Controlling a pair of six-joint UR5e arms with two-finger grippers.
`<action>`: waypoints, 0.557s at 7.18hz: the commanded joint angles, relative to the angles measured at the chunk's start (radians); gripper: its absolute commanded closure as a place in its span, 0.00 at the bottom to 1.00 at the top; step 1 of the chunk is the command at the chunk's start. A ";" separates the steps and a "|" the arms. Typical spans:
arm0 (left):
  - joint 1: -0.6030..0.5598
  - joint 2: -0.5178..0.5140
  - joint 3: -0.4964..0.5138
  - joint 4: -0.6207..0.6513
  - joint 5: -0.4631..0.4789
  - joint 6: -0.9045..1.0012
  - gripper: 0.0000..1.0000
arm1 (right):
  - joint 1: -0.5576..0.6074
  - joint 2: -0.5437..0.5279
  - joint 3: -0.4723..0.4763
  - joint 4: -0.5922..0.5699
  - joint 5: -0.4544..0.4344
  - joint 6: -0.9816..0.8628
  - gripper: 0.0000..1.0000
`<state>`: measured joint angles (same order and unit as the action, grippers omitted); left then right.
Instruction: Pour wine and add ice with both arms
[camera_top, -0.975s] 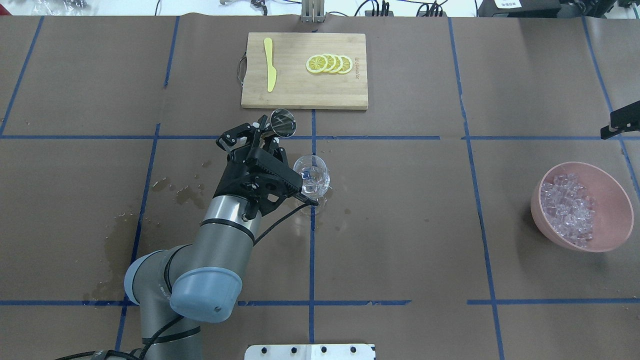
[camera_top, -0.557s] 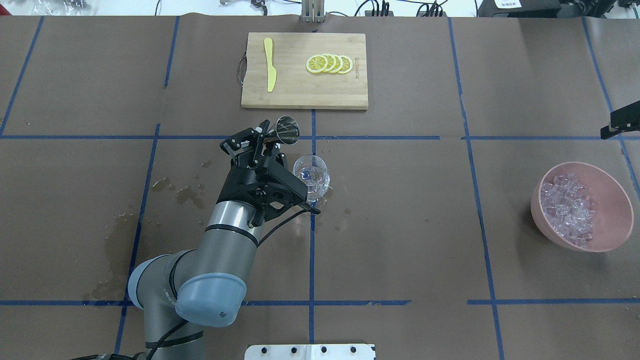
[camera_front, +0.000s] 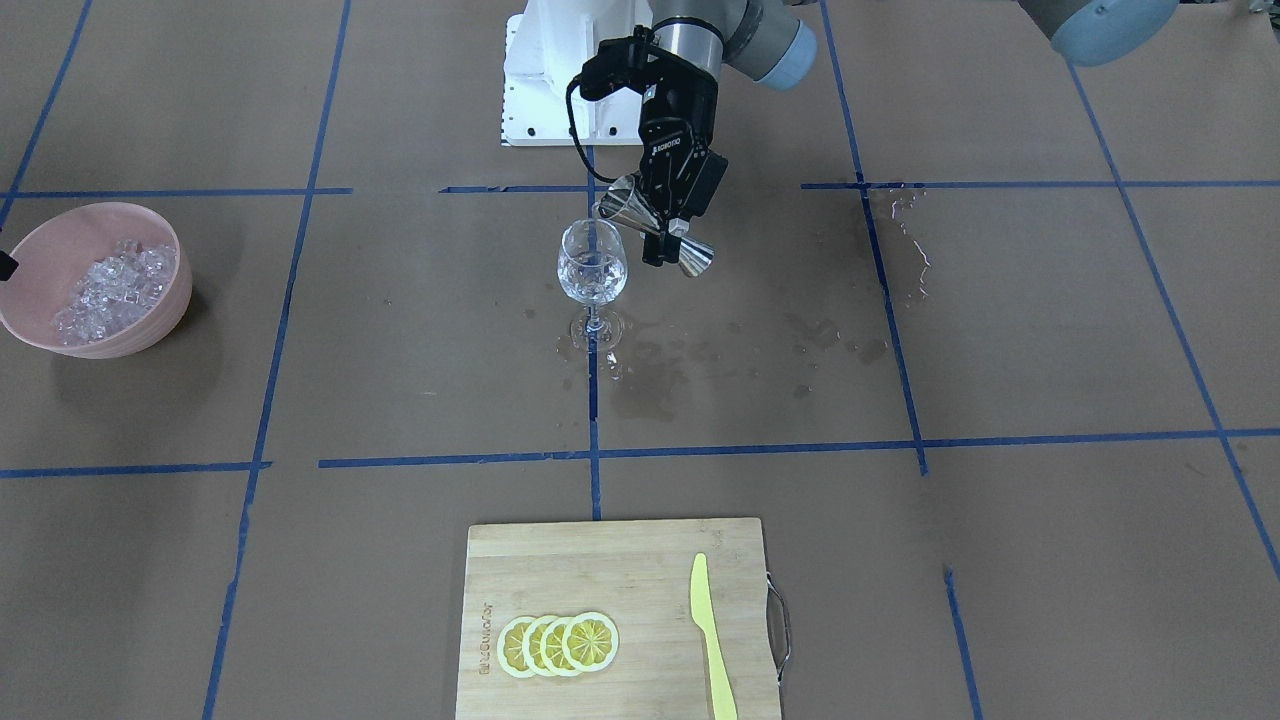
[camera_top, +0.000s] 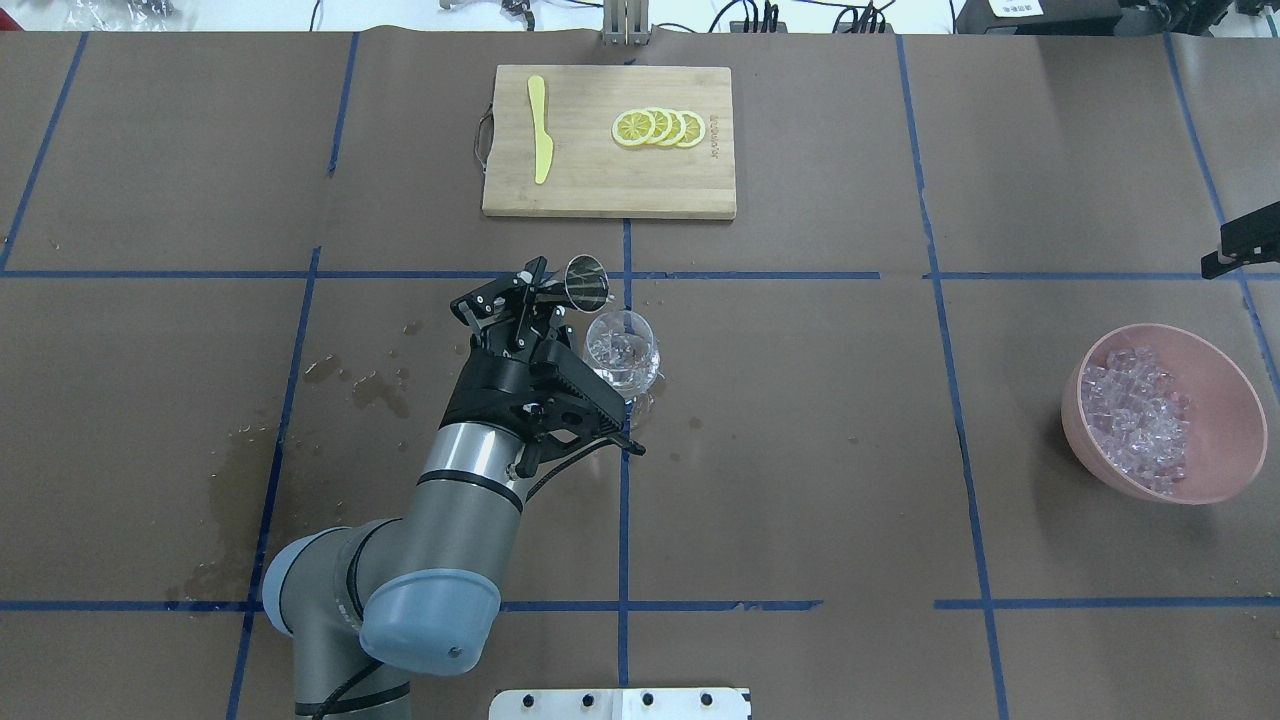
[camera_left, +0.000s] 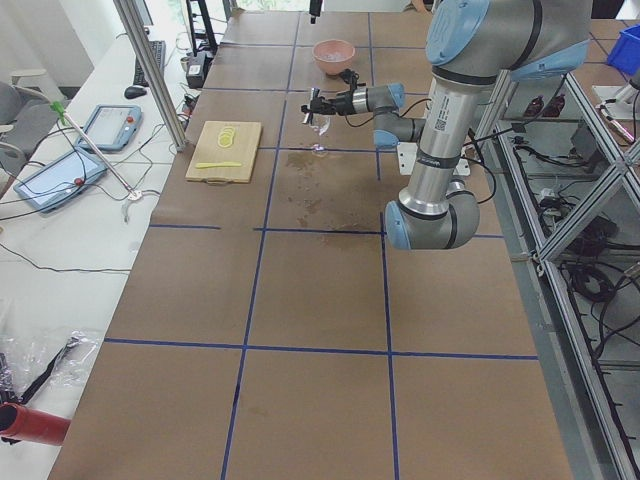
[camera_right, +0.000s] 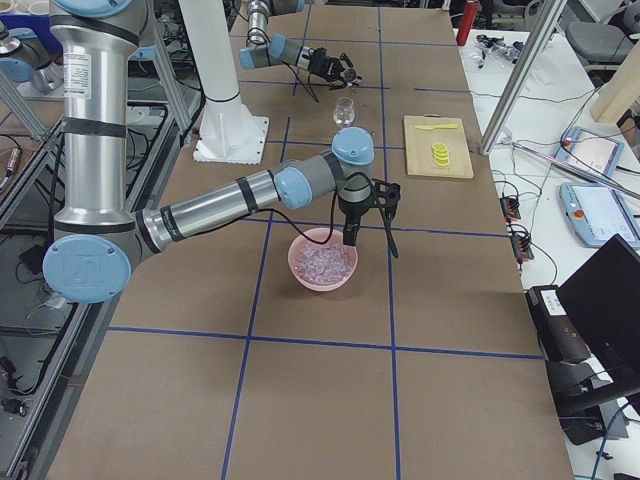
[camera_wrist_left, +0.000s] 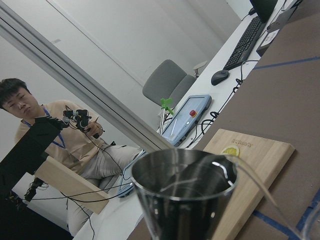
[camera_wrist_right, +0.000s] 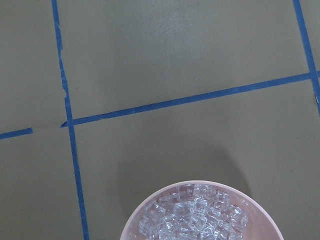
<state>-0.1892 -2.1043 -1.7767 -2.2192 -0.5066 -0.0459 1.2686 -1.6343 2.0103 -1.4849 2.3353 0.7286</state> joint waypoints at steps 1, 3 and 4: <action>0.005 -0.009 -0.007 -0.004 0.026 0.143 1.00 | 0.000 0.001 -0.001 0.000 0.001 0.000 0.00; 0.005 -0.009 -0.003 -0.001 0.030 0.200 1.00 | 0.000 0.001 -0.002 0.000 -0.001 0.000 0.00; 0.007 -0.011 -0.003 -0.001 0.063 0.277 1.00 | -0.002 0.001 -0.002 0.000 0.001 0.000 0.00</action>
<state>-0.1836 -2.1139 -1.7798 -2.2205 -0.4693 0.1557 1.2682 -1.6337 2.0083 -1.4849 2.3355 0.7286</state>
